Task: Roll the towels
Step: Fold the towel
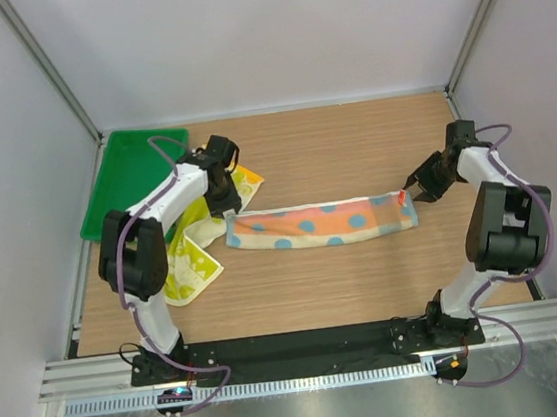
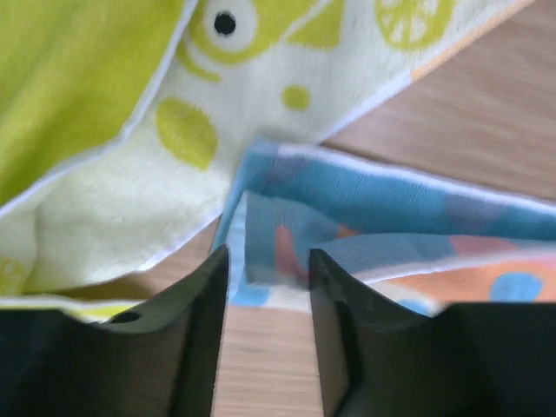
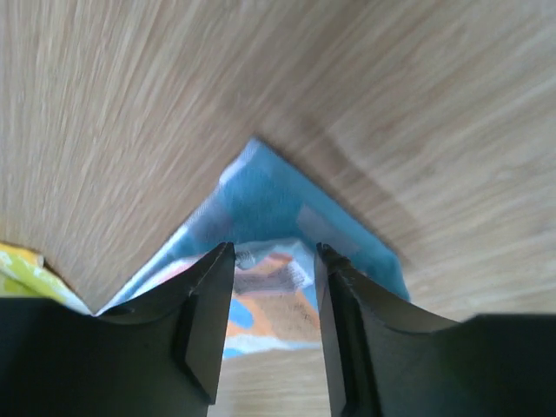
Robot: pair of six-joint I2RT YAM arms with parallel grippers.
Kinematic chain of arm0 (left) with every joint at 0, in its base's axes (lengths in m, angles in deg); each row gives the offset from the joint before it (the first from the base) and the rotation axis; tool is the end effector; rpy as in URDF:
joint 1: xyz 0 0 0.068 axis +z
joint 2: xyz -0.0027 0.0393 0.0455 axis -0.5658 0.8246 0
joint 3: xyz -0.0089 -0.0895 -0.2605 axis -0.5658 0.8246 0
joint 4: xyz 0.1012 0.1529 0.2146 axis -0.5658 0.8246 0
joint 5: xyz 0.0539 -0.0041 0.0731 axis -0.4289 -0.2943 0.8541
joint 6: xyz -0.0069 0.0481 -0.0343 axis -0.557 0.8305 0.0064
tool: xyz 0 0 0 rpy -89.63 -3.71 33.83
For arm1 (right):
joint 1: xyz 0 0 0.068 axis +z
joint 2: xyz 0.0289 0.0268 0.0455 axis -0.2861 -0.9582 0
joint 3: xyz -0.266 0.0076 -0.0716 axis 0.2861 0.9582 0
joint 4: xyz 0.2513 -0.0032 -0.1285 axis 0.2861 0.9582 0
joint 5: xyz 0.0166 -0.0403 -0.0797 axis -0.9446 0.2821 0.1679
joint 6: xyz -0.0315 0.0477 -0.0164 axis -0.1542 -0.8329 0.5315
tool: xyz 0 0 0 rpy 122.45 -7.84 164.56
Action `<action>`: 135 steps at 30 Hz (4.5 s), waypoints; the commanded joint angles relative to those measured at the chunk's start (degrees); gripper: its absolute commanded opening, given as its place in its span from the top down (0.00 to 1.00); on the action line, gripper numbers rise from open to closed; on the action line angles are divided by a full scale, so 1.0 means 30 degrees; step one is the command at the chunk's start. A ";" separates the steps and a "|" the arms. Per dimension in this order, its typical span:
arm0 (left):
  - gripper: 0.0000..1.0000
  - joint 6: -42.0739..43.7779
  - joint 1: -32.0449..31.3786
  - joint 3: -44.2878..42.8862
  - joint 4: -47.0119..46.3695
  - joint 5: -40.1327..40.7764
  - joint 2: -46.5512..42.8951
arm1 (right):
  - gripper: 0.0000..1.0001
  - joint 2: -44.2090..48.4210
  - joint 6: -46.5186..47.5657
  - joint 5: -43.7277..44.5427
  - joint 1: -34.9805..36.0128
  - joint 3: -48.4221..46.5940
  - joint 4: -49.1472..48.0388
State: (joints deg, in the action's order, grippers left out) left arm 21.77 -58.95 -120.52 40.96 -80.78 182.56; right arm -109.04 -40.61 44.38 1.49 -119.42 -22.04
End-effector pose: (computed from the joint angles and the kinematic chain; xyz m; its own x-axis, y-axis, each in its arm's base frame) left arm 0.3628 -0.1581 0.2105 -0.8951 -0.2994 -0.3304 -0.2830 0.9541 -0.0981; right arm 0.3328 -0.0798 0.1896 -0.5913 0.7875 -0.1739 0.6870 0.6048 0.4028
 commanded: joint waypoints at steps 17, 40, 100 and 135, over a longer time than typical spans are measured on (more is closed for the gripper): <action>0.14 0.0086 0.0372 -0.0172 0.1678 0.3253 -0.3068 | 0.39 0.6106 0.1064 0.3776 0.2930 0.1256 -0.0836; 0.25 -0.1730 -0.0537 0.6212 -0.3770 -0.0377 -0.1576 | 0.95 0.3322 0.0537 0.6116 0.3287 0.6153 -0.1690; 0.32 0.5562 -0.0508 0.7387 -0.1221 0.4518 -1.4141 | 0.37 1.1061 -0.1690 0.5677 0.3141 0.9318 -0.0547; 0.02 0.6238 -0.0479 0.9147 -0.3361 0.5424 -1.9301 | 0.79 0.6399 0.0271 0.3715 -0.0725 0.9993 -0.4532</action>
State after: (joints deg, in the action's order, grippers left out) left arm 39.57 -60.59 -92.59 32.15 -65.31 124.66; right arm -89.50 -42.34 53.34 0.70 -89.02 -36.25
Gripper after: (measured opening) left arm 0.982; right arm 0.241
